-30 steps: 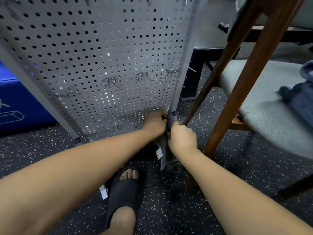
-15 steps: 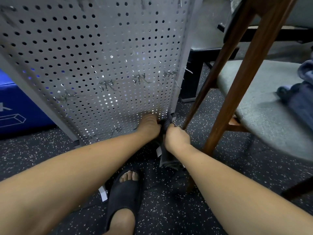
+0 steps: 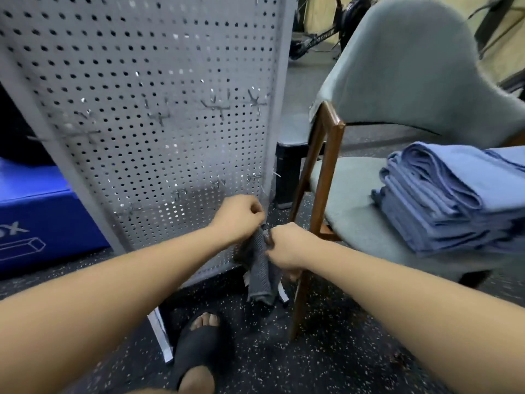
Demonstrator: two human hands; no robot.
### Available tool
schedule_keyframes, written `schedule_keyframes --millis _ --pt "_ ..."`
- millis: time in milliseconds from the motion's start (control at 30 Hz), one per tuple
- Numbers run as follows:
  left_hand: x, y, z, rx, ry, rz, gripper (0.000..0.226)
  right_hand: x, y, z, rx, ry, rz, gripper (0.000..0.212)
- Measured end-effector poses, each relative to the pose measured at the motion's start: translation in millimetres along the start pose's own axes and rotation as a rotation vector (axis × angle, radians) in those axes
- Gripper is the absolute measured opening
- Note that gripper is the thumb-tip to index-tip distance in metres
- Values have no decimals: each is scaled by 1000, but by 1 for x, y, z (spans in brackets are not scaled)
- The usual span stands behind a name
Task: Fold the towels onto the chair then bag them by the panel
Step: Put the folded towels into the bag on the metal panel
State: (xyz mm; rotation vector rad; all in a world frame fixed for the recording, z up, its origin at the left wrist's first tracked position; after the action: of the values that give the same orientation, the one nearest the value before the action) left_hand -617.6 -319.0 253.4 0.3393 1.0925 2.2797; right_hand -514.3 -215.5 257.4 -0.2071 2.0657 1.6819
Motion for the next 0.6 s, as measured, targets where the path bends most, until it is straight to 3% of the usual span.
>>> schedule_keyframes --millis 233,433,600 --pt "-34 53 117 -187 -137 -18 15 -102 66 18 71 -38 164 34" --pt "-36 48 200 -352 -200 -64 13 -174 94 65 163 -190 297 29" --pt "-15 17 250 -434 -235 20 9 -209 120 108 189 -325 591 24"
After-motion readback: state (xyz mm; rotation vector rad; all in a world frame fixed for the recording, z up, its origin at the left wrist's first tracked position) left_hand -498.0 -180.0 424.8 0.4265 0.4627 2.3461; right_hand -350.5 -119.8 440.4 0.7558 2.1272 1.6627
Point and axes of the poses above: each hand's wrist, its own x-axis towards the middle knuckle, its own y-axis out of the back of the hand, z = x × y, the point moved 3 cm from there along x, towards the middle knuckle, and after that the axes turned 4 degrees about -z, right-handed, at the moved point
